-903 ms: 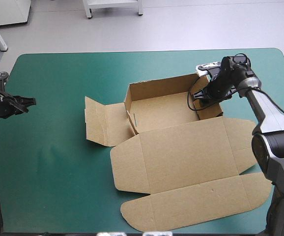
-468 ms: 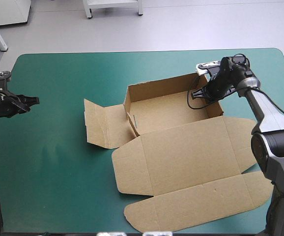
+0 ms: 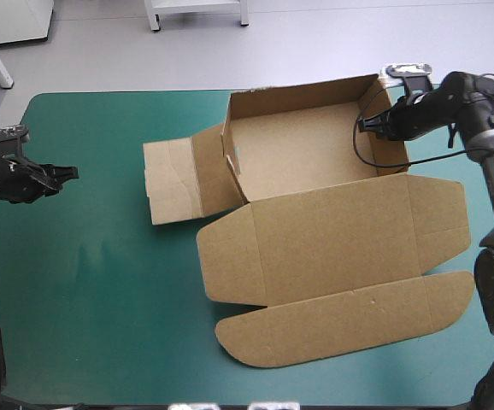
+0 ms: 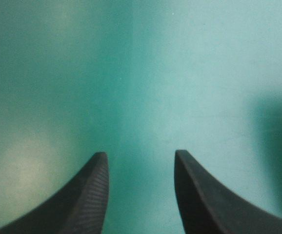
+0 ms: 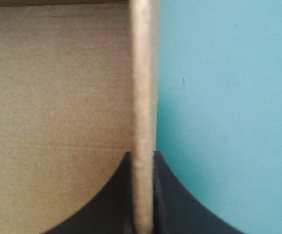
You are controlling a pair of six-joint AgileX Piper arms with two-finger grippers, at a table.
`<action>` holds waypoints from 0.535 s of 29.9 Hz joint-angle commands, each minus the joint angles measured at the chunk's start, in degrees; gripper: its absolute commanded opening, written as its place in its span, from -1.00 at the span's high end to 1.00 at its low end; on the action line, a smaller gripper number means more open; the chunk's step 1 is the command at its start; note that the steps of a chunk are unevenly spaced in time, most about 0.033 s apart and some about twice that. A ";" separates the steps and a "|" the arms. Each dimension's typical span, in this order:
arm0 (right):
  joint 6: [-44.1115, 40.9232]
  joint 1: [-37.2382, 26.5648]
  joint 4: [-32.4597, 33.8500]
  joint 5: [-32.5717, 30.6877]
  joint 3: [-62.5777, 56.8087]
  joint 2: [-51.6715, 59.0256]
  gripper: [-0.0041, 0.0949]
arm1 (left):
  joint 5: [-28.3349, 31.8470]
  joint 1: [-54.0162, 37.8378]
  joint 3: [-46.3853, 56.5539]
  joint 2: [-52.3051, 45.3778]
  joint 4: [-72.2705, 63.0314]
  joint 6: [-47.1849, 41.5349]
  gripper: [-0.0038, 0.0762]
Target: Fold the box
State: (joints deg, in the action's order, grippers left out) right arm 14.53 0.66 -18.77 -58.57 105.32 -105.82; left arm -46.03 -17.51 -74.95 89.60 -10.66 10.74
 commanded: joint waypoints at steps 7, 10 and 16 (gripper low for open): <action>11.58 -8.33 -29.42 -1.64 2.18 8.54 0.95 | 3.31 -0.06 -1.43 3.71 -13.78 7.42 0.13; 12.10 -8.42 -30.80 -5.21 2.18 8.67 0.95 | 2.77 -0.06 -1.43 5.75 -27.79 14.85 0.13; 11.86 -4.37 -25.96 -5.44 2.07 8.54 0.95 | -5.23 1.54 -1.43 8.37 -61.33 32.97 0.13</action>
State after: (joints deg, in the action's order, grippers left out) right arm 26.67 -5.27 -42.60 -65.83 105.58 -100.33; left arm -47.79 -17.38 -74.95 99.83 -55.07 35.50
